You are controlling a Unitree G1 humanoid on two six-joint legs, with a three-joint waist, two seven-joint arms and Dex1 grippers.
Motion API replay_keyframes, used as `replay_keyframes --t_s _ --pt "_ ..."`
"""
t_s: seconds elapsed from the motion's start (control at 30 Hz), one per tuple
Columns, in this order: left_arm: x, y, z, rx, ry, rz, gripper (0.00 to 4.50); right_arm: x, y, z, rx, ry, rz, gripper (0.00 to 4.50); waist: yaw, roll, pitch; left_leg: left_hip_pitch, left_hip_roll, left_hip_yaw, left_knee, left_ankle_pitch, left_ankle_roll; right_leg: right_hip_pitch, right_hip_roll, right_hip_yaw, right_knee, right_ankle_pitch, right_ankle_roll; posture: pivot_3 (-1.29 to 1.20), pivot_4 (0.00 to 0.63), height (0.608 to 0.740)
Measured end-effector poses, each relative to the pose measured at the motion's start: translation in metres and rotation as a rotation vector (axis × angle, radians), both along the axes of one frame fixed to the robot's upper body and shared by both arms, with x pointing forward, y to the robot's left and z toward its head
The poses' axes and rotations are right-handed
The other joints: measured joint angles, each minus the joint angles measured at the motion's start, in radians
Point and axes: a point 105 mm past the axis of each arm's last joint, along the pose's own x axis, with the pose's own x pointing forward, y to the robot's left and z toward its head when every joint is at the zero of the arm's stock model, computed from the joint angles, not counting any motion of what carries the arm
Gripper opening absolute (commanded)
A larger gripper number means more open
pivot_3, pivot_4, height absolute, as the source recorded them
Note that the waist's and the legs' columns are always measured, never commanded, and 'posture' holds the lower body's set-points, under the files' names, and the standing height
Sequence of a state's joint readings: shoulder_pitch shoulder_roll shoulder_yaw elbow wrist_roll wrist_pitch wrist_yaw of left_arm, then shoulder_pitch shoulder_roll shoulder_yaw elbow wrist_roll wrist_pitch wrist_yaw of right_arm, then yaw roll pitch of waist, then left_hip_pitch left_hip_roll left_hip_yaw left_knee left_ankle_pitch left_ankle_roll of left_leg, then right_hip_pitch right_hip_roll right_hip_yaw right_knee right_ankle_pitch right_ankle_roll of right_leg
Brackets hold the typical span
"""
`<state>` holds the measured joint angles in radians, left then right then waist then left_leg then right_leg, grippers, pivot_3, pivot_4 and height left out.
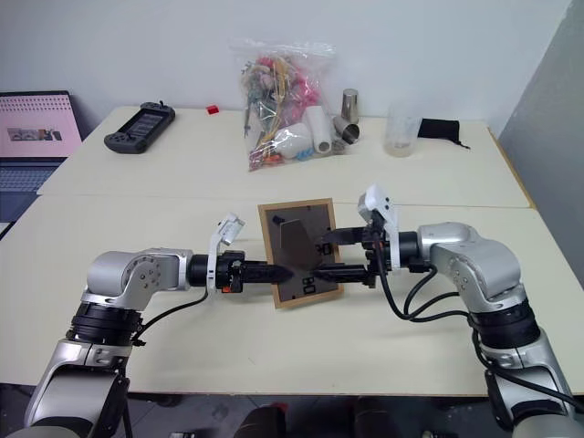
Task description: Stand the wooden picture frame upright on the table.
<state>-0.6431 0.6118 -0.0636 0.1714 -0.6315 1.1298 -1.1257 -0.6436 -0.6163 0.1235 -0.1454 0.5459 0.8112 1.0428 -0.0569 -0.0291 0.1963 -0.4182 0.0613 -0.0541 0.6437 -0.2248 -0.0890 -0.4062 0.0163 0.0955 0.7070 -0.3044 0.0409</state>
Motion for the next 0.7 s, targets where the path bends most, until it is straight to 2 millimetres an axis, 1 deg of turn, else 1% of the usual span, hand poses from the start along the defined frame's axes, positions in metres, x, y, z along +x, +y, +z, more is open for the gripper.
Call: replay_keyframes --t_s 0.07,0.13,0.17,0.2,0.27,0.3,0.37,0.4,0.47,0.53,0.6,0.7 --pt "-0.004 -0.001 -0.001 -0.017 0.052 -0.005 1.3 0.012 -0.024 -0.005 -0.039 -0.053 -0.092 4.48 0.001 0.0 0.0 0.0 0.0 0.0 0.0 0.0 0.0 0.0 0.0 0.0 -0.001 0.0 0.0 0.0 0.15 0.74" --pt "-0.008 -0.002 0.001 -0.044 0.12 -0.014 1.3 0.021 -0.041 -0.006 -0.087 -0.154 -0.142 4.48 0.0 0.0 0.0 0.0 0.0 0.0 0.0 0.0 0.0 0.0 0.0 0.0 -0.001 0.0 0.0 0.0 0.15 0.74" --pt "-0.012 -0.004 0.005 -0.076 0.201 -0.027 1.3 0.031 -0.057 -0.006 -0.159 -0.325 -0.179 4.48 0.0 0.0 0.0 0.0 0.0 0.0 0.0 0.0 0.0 0.0 0.0 0.0 -0.001 0.0 0.001 0.0 0.15 0.74" --pt "-0.014 -0.004 0.008 -0.09 0.229 -0.035 1.3 0.035 -0.065 -0.007 -0.202 -0.4 -0.191 4.48 -0.001 0.0 0.0 0.0 0.0 0.0 0.0 0.0 0.0 0.0 0.0 0.0 -0.002 -0.001 0.001 0.0 0.15 0.74" --pt "-0.016 -0.004 0.013 -0.129 0.307 -0.032 1.3 0.043 -0.083 -0.015 -0.411 -0.684 -0.176 4.48 -0.002 0.0 0.0 0.0 0.0 0.001 0.0 0.0 0.0 0.0 0.0 0.0 -0.002 -0.001 0.001 0.0 0.15 0.74" --pt "-0.016 -0.003 0.015 -0.148 0.339 -0.024 1.3 0.044 -0.088 -0.021 -0.509 -0.828 -0.133 4.48 -0.003 0.0 0.0 0.0 0.0 0.001 0.0 0.0 0.0 0.0 0.0 0.0 -0.002 -0.001 0.001 0.0 0.15 0.74" --pt "-0.017 -0.002 0.016 -0.163 0.378 -0.013 1.3 0.042 -0.085 -0.03 -0.583 -1.02 -0.05 4.48 -0.011 0.0 0.0 0.001 0.0 0.001 -0.001 0.0 0.0 0.0 0.0 0.001 -0.002 0.0 0.001 0.0 0.15 0.74" --pt "-0.017 -0.002 0.017 -0.181 0.407 -0.01 1.3 0.04 -0.077 -0.031 -0.588 -1.174 0.0 4.48 -0.02 0.0 0.0 0.001 0.0 0.001 -0.001 0.0 0.0 0.0 0.0 0.001 0.0 0.0 0.001 0.0 0.15 0.74" --pt "-0.018 -0.007 0.018 -0.201 0.428 -0.024 1.3 0.034 -0.054 -0.024 -0.521 -1.399 0.076 4.48 -0.03 0.0 0.0 0.002 0.0 0.001 0.0 0.0 -0.001 -0.001 0.0 0.002 0.002 0.0 0.001 0.0 0.15 0.74" --pt "-0.02 -0.013 0.023 -0.224 0.428 -0.057 1.3 0.03 -0.037 -0.017 -0.448 -1.542 0.127 4.48 -0.032 0.0 0.0 0.002 0.0 0.001 0.0 0.002 -0.004 -0.001 0.0 0.002 0.004 0.0 0.001 0.0 0.15 0.74" --pt "-0.023 -0.015 0.027 -0.238 0.426 -0.077 1.3 0.029 -0.023 -0.012 -0.394 -1.642 0.158 4.48 -0.031 0.0 0.0 0.003 0.0 0.0 0.0 0.003 -0.005 -0.001 0.0 0.002 0.005 0.0 0.0 0.0 0.15 0.74" --pt "-0.027 -0.017 0.028 -0.228 0.423 -0.094 1.3 0.025 -0.009 -0.012 -0.327 -1.713 0.187 4.48 -0.028 0.0 0.0 0.003 -0.001 0.0 0.0 0.003 -0.005 -0.001 -0.001 0.002 0.006 0.0 0.0 0.0 0.15 0.74"
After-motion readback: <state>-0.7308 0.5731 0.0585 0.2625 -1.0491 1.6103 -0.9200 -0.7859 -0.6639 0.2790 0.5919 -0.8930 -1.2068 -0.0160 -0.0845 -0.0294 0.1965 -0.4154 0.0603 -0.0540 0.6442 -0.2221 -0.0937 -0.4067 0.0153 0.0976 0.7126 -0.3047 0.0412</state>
